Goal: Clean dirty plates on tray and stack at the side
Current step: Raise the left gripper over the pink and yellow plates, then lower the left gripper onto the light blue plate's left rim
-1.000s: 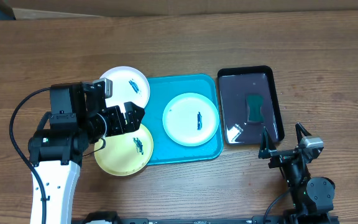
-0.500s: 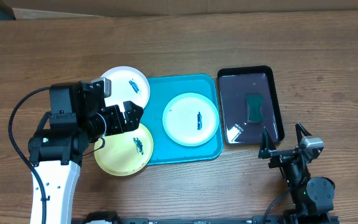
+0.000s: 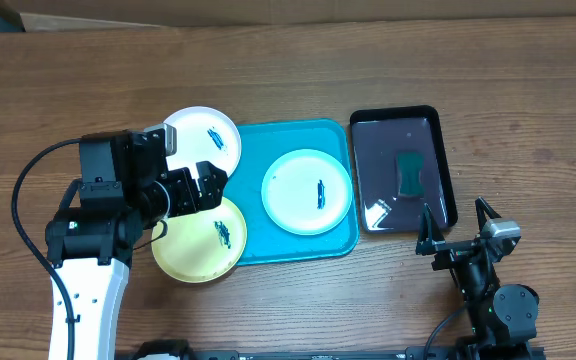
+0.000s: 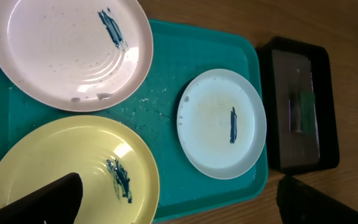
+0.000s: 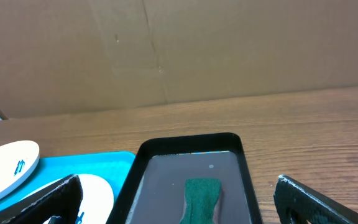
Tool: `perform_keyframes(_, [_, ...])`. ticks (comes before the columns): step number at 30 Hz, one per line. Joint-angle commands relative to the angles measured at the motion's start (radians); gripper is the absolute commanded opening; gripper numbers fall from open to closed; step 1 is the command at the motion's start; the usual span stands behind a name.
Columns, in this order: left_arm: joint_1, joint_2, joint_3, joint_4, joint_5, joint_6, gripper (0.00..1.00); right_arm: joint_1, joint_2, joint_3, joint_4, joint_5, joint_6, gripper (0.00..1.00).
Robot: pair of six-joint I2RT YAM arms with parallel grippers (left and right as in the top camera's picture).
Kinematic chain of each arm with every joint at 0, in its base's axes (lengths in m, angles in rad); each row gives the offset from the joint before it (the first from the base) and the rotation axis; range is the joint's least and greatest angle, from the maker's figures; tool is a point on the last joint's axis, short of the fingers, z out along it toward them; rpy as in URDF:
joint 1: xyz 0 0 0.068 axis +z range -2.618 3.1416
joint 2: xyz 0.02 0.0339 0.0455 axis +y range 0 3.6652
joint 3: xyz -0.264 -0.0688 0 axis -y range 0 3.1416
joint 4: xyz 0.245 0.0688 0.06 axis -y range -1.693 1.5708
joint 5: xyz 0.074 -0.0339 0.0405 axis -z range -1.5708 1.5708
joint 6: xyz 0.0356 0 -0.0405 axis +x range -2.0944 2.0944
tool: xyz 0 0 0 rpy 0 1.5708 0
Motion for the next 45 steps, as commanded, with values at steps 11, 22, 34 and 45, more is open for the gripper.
perform_keyframes(11, [-0.007,0.006,0.026,0.01,-0.02,-0.026,1.0,-0.003,-0.008,-0.011,0.008,-0.005,0.004,1.0])
perform_keyframes(22, [-0.007,0.006,0.026,-0.003,-0.02,-0.025,0.97,-0.003,-0.008,-0.011,0.008,-0.005,0.004,1.0])
perform_keyframes(34, [-0.007,0.006,0.026,-0.049,-0.02,-0.029,0.04,-0.003,-0.008,-0.011,0.008,-0.005,0.004,1.0])
perform_keyframes(45, [-0.007,0.006,0.026,-0.101,-0.021,-0.029,0.19,-0.003,-0.008,-0.011,0.008,-0.005,0.004,1.0])
